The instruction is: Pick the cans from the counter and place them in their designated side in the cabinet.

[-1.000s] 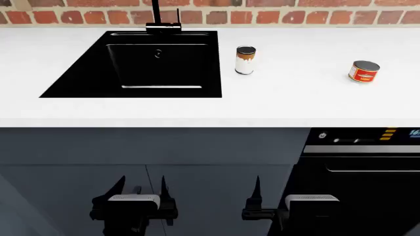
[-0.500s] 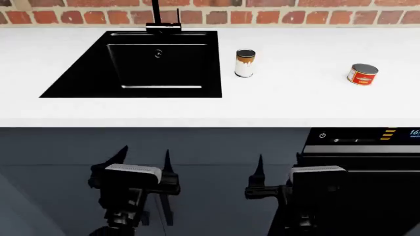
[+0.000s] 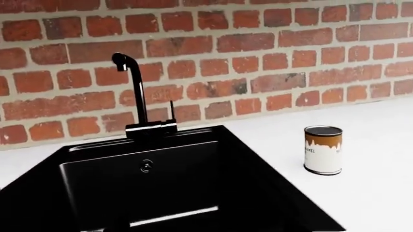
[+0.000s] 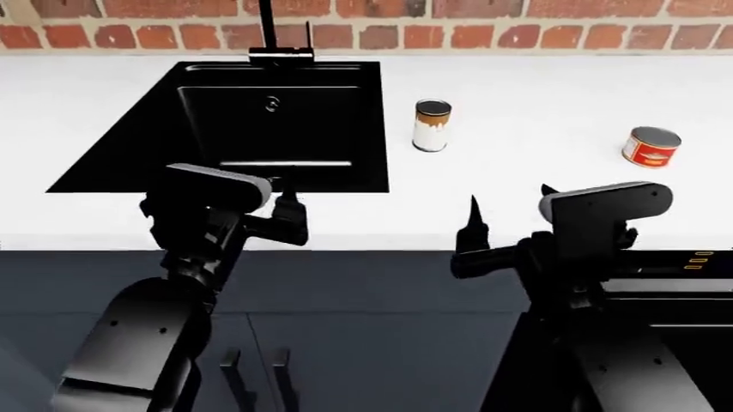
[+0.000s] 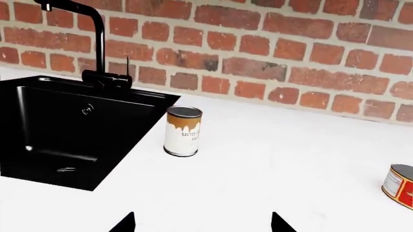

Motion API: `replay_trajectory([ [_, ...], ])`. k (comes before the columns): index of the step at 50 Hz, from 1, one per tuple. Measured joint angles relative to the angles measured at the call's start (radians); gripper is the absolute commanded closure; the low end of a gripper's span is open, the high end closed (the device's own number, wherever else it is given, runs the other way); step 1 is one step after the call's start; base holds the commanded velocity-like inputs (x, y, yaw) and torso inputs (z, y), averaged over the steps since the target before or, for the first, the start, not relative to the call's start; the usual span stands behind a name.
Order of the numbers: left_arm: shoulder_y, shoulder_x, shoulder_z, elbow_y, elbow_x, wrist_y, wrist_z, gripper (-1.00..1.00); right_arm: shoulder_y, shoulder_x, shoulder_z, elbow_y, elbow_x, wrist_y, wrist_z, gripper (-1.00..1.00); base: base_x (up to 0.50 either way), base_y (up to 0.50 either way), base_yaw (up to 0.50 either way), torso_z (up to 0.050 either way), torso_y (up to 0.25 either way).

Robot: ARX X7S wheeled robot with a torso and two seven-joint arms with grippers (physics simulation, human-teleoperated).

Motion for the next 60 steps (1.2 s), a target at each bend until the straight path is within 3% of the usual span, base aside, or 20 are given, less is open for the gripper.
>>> replay_trajectory([
  [29,-0.092,-0.026,-0.003,-0.031,-0.024,-0.051,-0.004,-1.0,0.098,-0.023,0.064,0.049,0.111,0.091,-0.069,-1.0,0.41,0.0,0.0,0.0,0.0],
  [60,-0.096,-0.044,-0.015,-0.053,-0.038,-0.031,-0.022,-1.0,0.146,-0.041,0.004,0.243,0.135,-0.012,-0.115,-1.0,0.0,0.0,0.0,0.0,0.001],
])
